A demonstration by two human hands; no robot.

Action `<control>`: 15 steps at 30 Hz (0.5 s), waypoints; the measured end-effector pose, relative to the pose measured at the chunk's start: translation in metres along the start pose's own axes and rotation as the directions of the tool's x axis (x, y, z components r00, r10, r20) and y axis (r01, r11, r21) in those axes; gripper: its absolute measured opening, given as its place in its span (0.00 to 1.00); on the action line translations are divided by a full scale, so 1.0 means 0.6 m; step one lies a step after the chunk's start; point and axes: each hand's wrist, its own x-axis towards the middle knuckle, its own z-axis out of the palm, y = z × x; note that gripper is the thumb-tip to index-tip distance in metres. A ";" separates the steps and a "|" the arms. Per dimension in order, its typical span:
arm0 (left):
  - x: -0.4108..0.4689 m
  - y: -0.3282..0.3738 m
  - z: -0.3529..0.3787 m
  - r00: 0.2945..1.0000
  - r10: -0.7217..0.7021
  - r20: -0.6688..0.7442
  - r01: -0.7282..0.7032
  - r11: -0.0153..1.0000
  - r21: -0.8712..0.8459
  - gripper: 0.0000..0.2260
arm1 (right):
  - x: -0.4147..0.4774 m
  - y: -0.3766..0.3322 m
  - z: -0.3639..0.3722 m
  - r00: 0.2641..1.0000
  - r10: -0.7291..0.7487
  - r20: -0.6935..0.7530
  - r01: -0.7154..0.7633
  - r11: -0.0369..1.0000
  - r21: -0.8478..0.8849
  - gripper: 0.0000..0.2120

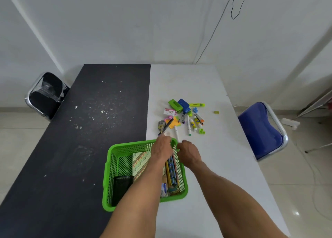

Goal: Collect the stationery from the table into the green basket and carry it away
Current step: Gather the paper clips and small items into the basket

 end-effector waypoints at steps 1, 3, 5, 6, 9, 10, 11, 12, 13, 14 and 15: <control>-0.011 -0.011 -0.004 1.000 -0.007 0.002 0.007 1.000 0.009 0.09 | -0.013 -0.014 0.006 0.999 -0.048 0.022 0.049 0.998 -0.036 0.14; -0.029 -0.030 -0.012 1.000 -0.022 0.008 0.022 1.000 0.018 0.10 | -0.037 -0.036 0.021 0.989 -0.110 0.097 0.118 0.989 -0.085 0.13; -0.041 -0.047 -0.019 0.999 -0.034 0.007 0.034 0.999 0.011 0.11 | -0.055 -0.051 0.041 0.977 -0.125 0.174 0.145 0.983 -0.113 0.13; -0.046 -0.053 -0.022 0.999 -0.038 0.006 0.038 0.999 0.006 0.11 | -0.063 -0.057 0.051 0.970 -0.117 0.211 0.146 0.981 -0.125 0.13; -0.057 -0.068 -0.029 0.999 -0.032 0.007 0.032 0.999 -0.007 0.09 | -0.087 -0.070 0.079 0.949 -0.073 0.305 0.131 0.976 -0.172 0.12; -0.061 -0.072 -0.030 1.000 -0.026 0.007 0.026 1.000 -0.015 0.09 | -0.095 -0.073 0.084 0.941 -0.062 0.332 0.131 0.973 -0.190 0.11; -0.062 -0.073 -0.030 1.000 -0.019 0.004 0.019 1.000 -0.021 0.09 | -0.100 -0.072 0.092 0.935 -0.058 0.350 0.135 0.971 -0.199 0.11; -0.064 -0.075 -0.031 1.000 -0.014 0.002 0.014 1.000 -0.026 0.09 | -0.105 -0.072 0.096 0.929 -0.050 0.367 0.134 0.969 -0.209 0.12; -0.067 -0.080 -0.033 1.000 -0.010 -0.001 0.010 0.999 -0.031 0.09 | -0.108 -0.073 0.100 0.926 -0.041 0.376 0.131 0.967 -0.217 0.12; -0.068 -0.083 -0.035 1.000 -0.005 -0.002 0.005 0.999 -0.034 0.08 | -0.111 -0.075 0.102 0.922 -0.028 0.386 0.123 0.967 -0.222 0.13; -0.069 -0.088 -0.036 1.000 0.000 -0.006 -0.001 0.999 -0.035 0.08 | -0.113 -0.074 0.106 0.920 -0.026 0.391 0.127 0.964 -0.234 0.13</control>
